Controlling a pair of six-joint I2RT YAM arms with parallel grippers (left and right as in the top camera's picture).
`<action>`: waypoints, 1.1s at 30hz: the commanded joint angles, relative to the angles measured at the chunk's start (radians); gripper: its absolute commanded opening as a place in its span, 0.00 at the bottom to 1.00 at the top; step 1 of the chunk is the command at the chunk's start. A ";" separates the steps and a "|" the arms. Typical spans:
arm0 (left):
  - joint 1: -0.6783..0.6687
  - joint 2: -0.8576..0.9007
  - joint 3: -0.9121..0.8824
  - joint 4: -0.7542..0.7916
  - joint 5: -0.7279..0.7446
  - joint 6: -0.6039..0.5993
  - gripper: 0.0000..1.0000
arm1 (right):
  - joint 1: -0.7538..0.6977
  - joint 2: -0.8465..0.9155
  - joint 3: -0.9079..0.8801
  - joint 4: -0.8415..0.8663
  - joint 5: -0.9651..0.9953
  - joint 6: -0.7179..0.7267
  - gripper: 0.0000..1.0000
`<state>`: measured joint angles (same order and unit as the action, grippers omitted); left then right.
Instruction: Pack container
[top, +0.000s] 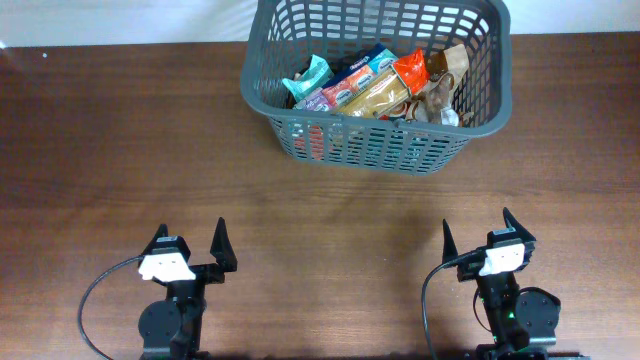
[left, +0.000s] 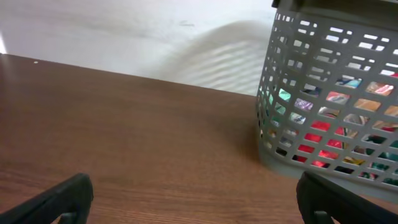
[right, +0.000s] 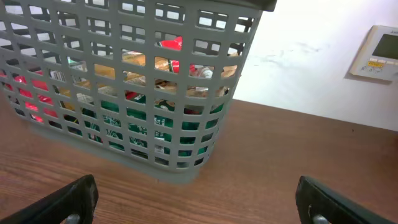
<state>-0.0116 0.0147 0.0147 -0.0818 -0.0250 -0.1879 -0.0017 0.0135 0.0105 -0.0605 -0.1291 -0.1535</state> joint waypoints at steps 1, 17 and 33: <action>0.005 -0.010 -0.006 -0.002 0.025 0.012 0.99 | 0.008 -0.010 -0.005 -0.008 0.009 0.005 0.99; 0.005 -0.010 -0.006 -0.002 0.015 0.197 0.99 | 0.008 -0.010 -0.005 -0.008 0.009 0.005 0.99; 0.005 -0.010 -0.006 -0.002 0.014 0.197 0.99 | 0.008 -0.010 -0.005 -0.008 0.009 0.005 0.99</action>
